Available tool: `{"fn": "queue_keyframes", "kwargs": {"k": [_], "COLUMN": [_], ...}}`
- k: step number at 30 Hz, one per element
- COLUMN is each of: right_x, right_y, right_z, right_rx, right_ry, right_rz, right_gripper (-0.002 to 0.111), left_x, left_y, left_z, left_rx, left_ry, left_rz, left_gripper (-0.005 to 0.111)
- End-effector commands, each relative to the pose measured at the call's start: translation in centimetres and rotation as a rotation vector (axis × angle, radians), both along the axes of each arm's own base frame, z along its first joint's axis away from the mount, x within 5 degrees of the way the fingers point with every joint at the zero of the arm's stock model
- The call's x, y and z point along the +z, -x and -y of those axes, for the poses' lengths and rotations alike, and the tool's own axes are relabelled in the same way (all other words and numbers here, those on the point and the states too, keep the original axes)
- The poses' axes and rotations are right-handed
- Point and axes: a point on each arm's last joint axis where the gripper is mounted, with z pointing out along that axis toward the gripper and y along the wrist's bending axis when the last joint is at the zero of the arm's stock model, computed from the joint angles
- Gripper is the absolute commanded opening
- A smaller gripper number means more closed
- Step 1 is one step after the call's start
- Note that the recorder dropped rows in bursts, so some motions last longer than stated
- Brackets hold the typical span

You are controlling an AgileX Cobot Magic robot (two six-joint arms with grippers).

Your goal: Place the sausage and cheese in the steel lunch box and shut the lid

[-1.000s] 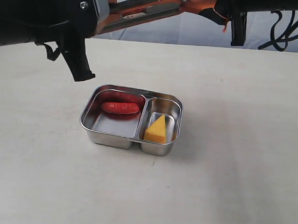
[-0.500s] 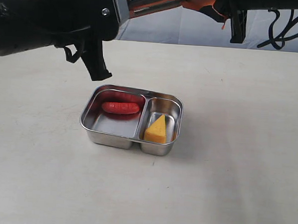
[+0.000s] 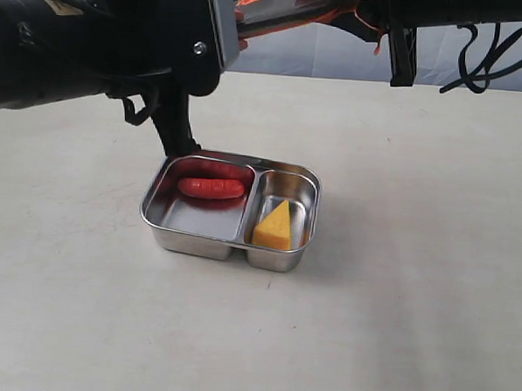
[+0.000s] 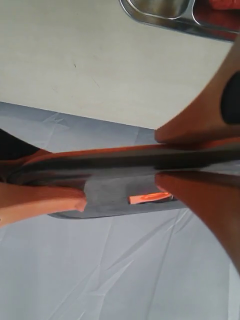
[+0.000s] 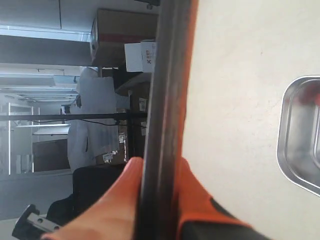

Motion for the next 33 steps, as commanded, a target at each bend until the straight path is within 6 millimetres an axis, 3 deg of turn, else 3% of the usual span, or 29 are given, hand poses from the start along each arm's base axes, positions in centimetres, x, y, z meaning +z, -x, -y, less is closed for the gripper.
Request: {"fn": "queue_keyframes", "kwargs": {"k": [1, 2, 4, 7, 9, 11, 15, 19, 21, 23, 28, 30, 33], "right_x": [-0.4, -0.4, -0.5, -0.5, -0.5, -0.5, -0.9, -1.8, -3.3, -5.4, -8.2, -9.7, -11.2], "right_y": [-0.1, -0.2, -0.2, -0.4, -0.6, -1.0, -1.3, -1.2, -0.3, 1.0, 3.5, 4.9, 6.1], "right_z": [0.2, 0.2, 0.2, 0.3, 0.4, 0.5, 0.8, 1.1, 1.4, 2.2, 3.2, 3.3, 3.6], "right_rx": [-0.001, -0.006, -0.012, -0.033, -0.056, -0.092, -0.117, -0.115, -0.087, -0.112, -0.184, -0.148, -0.125], "right_ry": [0.065, 0.073, 0.075, 0.079, 0.086, 0.099, 0.166, 0.210, 0.257, 0.297, 0.210, 0.181, 0.199], "right_rz": [0.063, 0.068, 0.069, 0.076, 0.083, 0.097, 0.136, 0.144, 0.173, 0.155, 0.155, 0.186, 0.148], "right_gripper": [0.000, 0.000, -0.001, -0.001, -0.001, -0.001, -0.001, -0.001, -0.001, -0.001, -0.001, -0.001, -0.001], "left_x": [0.1, -0.1, -0.2, -0.4, -0.5, -0.4, 0.7, 2.9, 3.7, 3.3, 0.9, 0.7, 0.4], "left_y": [0.2, 0.4, 0.5, 0.6, 0.7, 0.7, 1.1, 1.6, 1.6, 1.3, 1.5, 1.7, 2.0], "left_z": [0.1, 0.2, 0.2, 0.3, 0.3, 0.3, -0.3, -1.7, -3.2, -5.3, -9.6, -10.5, -10.7], "left_rx": [-0.010, -0.027, -0.040, -0.054, -0.057, -0.051, -0.024, 0.111, 0.240, 0.449, 0.917, 1.004, 0.999], "left_ry": [0.004, -0.008, -0.015, -0.025, -0.023, -0.006, 0.079, 0.367, 0.515, 0.618, 0.509, 0.504, 0.500], "left_rz": [-0.005, -0.026, -0.044, -0.062, -0.072, -0.083, -0.102, -0.182, -0.191, -0.190, -0.184, -0.155, -0.159], "left_gripper": [0.000, 0.001, 0.013, 0.045, 0.058, 0.061, 0.061, 0.061, 0.061, 0.060, 0.036, 0.022, 0.002]}}
